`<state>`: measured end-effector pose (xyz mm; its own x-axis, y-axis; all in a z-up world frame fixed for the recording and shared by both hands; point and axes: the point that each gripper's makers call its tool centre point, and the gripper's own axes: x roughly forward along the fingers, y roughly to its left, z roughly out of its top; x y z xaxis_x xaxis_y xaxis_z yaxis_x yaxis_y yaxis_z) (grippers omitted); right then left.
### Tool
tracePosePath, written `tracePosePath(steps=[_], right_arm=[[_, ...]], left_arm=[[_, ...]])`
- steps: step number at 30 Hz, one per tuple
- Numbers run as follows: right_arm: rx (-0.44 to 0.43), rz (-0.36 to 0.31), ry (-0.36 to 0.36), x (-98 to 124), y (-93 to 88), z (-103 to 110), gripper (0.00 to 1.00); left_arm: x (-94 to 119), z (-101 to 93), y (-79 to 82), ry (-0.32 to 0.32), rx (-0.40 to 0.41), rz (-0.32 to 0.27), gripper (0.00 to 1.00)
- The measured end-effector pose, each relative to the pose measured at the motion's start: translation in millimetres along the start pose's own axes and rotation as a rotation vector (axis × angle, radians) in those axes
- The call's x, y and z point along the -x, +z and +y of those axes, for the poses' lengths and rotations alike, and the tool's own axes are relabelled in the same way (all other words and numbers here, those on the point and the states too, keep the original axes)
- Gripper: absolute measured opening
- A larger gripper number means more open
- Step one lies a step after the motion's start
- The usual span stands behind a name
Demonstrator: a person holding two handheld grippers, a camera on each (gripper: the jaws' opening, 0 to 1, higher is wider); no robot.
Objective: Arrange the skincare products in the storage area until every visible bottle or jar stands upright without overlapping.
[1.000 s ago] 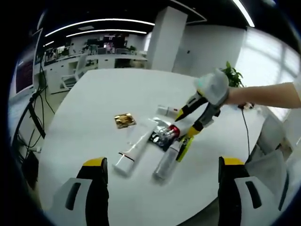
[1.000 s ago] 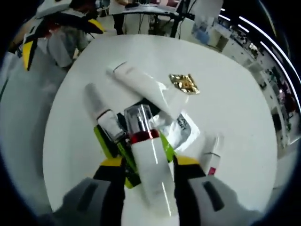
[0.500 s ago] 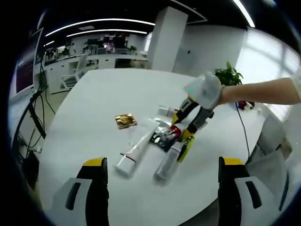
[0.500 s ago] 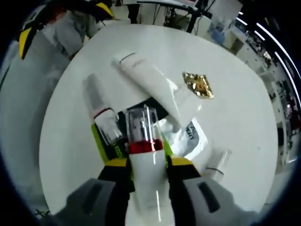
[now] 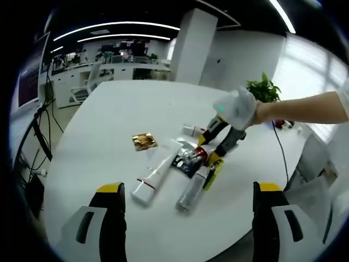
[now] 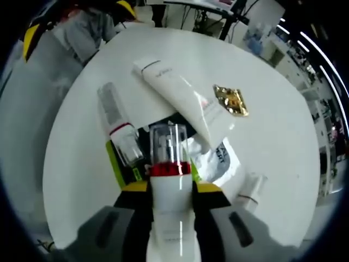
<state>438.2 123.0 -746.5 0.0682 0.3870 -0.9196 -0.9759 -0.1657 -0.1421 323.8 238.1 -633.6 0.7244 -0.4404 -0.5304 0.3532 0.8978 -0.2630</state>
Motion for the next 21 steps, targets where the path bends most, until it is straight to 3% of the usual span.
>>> tracePosePath(steps=[5,12,21], right_arm=[[-0.009,-0.008,-0.018,4.5,-0.7,0.2,0.28],[-0.11,-0.081,-0.066,21.9,-2.3,-4.1,0.28],[-0.342,-0.213,-0.199,56.4,-15.3,-23.7,0.28]], left_arm=[[3.4,0.8,1.6,0.004,0.001,-0.001,0.95],[6.4,-0.7,5.8,0.005,-0.007,-0.02,0.95],[10.8,-6.2,9.5,-0.003,-0.003,-0.034,0.95]])
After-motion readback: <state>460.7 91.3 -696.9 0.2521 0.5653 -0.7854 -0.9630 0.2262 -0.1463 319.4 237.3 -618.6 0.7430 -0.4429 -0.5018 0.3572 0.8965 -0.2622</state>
